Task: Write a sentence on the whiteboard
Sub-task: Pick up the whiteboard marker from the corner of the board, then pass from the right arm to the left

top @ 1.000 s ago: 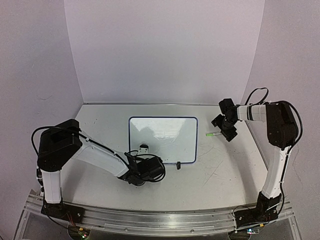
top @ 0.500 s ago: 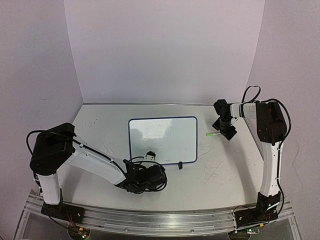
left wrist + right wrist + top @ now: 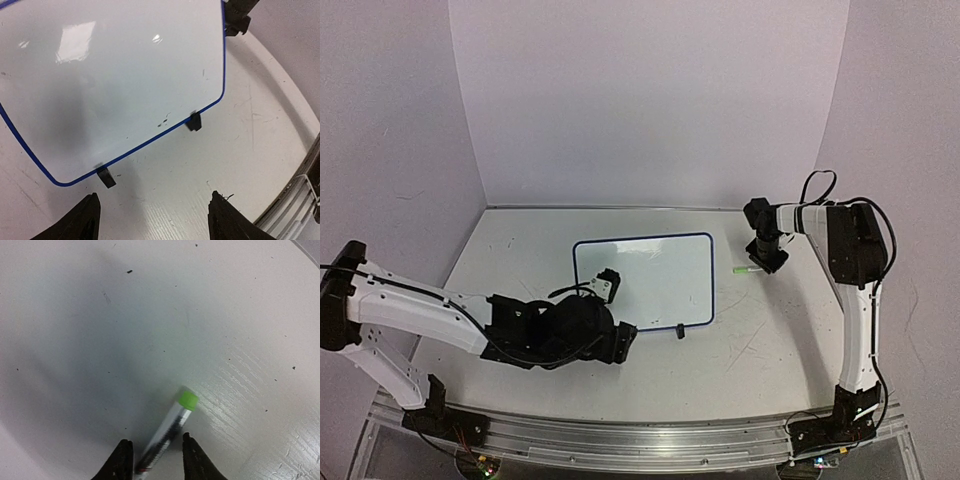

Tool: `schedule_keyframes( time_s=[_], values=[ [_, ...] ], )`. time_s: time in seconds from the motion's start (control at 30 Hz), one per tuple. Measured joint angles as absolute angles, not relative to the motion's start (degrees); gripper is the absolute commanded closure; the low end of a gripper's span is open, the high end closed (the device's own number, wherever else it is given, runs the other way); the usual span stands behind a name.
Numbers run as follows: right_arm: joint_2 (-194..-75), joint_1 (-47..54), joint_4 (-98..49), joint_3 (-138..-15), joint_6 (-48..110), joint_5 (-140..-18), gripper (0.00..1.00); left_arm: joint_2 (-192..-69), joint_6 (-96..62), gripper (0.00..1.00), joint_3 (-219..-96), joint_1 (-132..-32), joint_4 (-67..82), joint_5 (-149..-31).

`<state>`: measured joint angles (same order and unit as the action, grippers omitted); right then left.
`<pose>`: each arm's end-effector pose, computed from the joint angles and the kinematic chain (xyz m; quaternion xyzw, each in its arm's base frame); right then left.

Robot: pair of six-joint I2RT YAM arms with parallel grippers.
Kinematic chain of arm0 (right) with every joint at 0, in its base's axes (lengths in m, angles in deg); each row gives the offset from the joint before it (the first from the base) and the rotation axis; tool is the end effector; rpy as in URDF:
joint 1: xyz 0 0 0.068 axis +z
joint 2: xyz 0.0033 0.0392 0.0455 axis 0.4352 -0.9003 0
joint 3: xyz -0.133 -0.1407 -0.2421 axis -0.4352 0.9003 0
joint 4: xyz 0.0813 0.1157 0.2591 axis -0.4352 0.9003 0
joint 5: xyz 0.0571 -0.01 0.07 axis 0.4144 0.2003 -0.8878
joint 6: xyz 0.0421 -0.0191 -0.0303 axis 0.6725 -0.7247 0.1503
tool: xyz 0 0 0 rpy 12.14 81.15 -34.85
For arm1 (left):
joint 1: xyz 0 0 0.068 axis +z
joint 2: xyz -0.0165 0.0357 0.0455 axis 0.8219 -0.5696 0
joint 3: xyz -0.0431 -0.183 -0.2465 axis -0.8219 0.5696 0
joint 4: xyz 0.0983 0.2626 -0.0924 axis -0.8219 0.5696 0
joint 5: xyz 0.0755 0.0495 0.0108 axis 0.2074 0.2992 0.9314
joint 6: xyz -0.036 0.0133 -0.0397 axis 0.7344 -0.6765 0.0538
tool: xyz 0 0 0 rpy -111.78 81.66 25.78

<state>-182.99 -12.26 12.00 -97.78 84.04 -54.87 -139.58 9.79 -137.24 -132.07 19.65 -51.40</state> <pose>0.5079 0.1116 0.1410 0.4056 0.8868 -0.0066 0.2214 0.0957 -0.3254 0.2381 0.1924 0.8717 -0.1961 0.4058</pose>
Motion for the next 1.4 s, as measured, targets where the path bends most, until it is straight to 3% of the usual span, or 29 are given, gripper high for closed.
schedule_keyframes(
  time_s=[0.1,0.37,0.6,0.8,1.03,1.3,1.4],
  values=[
    [-182.85,-12.26,11.88,-97.2,85.33,-54.78,1.0,-135.2,7.04,0.2,-137.21,-132.07,18.46,-51.98],
    [-174.21,-12.22,7.85,-85.38,80.98,-55.14,1.0,-129.85,2.35,0.16,-137.38,-125.08,13.93,-61.42],
    [-137.15,-11.66,-4.81,-59.21,59.25,-63.67,1.0,-129.66,2.47,0.15,-138.56,-116.19,6.8,-79.01],
    [-113.61,-4.53,-16.23,-51.31,47.99,-80.83,1.0,-139.5,2.5,0.16,-147.51,-115.96,1.42,-93.62],
    [-112.04,5.33,-28.23,-49.81,52.01,-90.5,1.0,-147.58,4.16,0.19,-148.41,-116.03,-8.09,-105.89],
    [-116.68,11.45,-40.7,-49.64,58.87,-92.45,1.0,-149.14,8.78,0.2,-146.82,-116.05,-20.19,-109.81],
    [-119.06,14.74,-44.1,-49.64,60.66,-92.0,1.0,-150.1,9.99,0.26,-146.82,-116.07,-24.02,-109.58]
  ],
)
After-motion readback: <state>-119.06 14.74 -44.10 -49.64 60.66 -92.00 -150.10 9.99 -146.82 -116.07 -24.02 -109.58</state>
